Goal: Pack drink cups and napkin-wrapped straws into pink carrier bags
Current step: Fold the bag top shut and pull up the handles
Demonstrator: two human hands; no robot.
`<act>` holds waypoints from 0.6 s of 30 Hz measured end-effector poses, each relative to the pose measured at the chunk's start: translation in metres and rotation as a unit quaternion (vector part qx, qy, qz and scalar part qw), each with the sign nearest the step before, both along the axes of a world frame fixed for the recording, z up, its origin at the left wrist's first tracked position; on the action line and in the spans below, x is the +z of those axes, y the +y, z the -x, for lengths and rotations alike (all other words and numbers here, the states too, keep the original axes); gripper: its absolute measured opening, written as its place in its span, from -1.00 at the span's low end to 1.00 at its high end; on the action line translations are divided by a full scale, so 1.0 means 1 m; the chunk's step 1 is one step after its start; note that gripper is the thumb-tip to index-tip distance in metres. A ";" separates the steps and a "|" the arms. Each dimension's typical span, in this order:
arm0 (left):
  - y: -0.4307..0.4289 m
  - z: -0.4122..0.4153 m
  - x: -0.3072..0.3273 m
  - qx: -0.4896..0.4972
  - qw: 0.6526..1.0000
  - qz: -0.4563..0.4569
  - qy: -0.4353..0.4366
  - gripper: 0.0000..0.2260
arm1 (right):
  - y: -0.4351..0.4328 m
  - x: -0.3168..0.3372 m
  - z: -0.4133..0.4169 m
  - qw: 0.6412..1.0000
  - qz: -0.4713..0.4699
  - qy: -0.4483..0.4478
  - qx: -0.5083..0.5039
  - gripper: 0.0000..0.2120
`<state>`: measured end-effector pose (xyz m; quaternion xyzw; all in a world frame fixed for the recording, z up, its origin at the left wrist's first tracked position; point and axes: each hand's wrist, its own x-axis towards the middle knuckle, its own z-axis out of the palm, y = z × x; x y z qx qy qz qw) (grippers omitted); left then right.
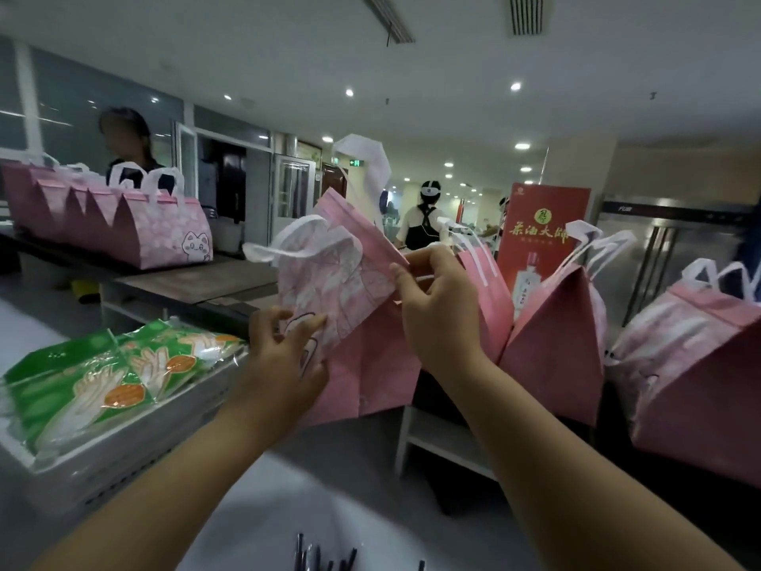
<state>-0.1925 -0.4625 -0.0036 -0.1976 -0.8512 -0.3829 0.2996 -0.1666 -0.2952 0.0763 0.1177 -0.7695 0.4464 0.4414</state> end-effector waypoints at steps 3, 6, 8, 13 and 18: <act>-0.002 0.034 0.003 0.021 0.999 0.022 -0.020 -0.52 | -0.006 0.004 0.034 0.999 -0.028 0.003 -0.018 -0.93; -0.003 0.071 0.005 0.010 0.999 0.029 -0.021 -0.52 | -0.012 0.006 0.069 0.998 -0.053 -0.003 -0.030 -0.95; -0.003 0.097 0.007 0.004 0.999 0.046 -0.020 -0.52 | -0.014 0.008 0.093 0.997 -0.066 -0.006 -0.046 -0.94; -0.002 0.166 0.012 -0.049 0.996 0.065 -0.040 -0.53 | -0.019 0.015 0.151 0.994 -0.064 -0.020 -0.092 -0.92; 0.007 0.233 0.011 -0.074 0.995 0.062 -0.039 -0.53 | -0.017 0.016 0.198 0.988 -0.091 -0.024 -0.122 -0.89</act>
